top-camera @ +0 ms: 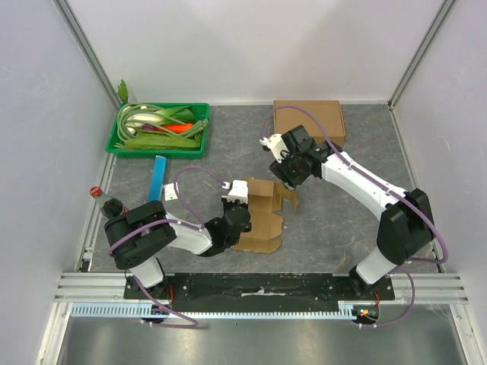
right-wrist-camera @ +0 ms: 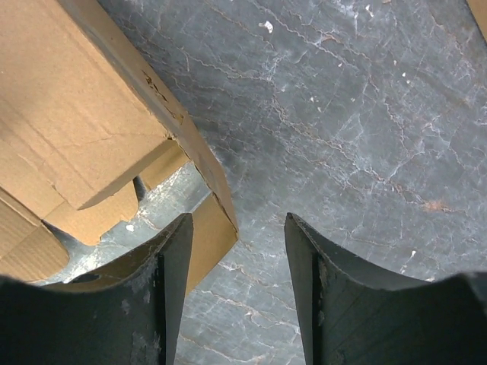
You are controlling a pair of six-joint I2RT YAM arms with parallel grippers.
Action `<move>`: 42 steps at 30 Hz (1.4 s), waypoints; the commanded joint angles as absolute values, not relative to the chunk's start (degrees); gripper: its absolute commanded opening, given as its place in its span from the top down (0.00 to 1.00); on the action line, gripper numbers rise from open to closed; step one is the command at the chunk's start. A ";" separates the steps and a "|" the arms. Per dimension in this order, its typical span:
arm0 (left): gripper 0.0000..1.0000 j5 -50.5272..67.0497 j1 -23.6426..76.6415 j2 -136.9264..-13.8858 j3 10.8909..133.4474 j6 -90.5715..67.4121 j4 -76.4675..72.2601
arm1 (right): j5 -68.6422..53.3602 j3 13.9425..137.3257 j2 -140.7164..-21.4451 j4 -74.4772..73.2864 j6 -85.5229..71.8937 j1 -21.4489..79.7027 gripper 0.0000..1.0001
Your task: Fold the paper box
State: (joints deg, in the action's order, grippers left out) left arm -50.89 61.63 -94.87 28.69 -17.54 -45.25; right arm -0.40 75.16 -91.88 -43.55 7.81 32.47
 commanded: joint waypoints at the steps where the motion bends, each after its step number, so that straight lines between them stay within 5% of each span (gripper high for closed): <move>1: 0.98 -53.00 61.96 -94.13 28.21 -16.00 -49.04 | -4.48 74.53 -93.07 -41.48 10.81 31.73 0.43; 6: 0.98 -52.91 61.96 -94.57 28.39 -16.52 -49.22 | -8.78 74.53 -96.23 -41.05 11.51 31.64 0.61; 12: 0.98 -52.56 61.96 -94.66 28.12 -17.49 -49.31 | -11.15 77.07 -97.03 -43.41 1.01 32.16 0.98; 18: 0.98 -51.68 62.14 -94.13 28.21 -18.19 -49.13 | -6.94 78.41 -97.04 -47.81 -22.21 32.61 1.00; 26: 0.98 -51.33 63.28 -93.69 28.39 -19.07 -48.69 | -6.42 67.52 -90.35 -34.91 -42.97 35.06 1.00; 29: 0.98 -51.42 63.54 -93.96 28.48 -19.16 -48.69 | -5.54 64.70 -90.09 -31.82 -42.11 36.65 0.93; 36: 0.98 -52.03 63.63 -93.96 27.16 -18.64 -50.44 | -4.22 60.21 -83.24 -29.09 -27.09 36.91 0.54; 42: 0.98 -52.38 63.63 -92.90 26.11 -17.49 -51.50 | -6.42 56.52 -76.39 -29.00 -21.27 36.91 0.39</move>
State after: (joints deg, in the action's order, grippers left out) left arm -50.50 63.13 -94.87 27.11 -17.28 -47.53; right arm -4.80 58.22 -81.60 -31.81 -26.98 36.60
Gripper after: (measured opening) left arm 0.050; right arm 0.568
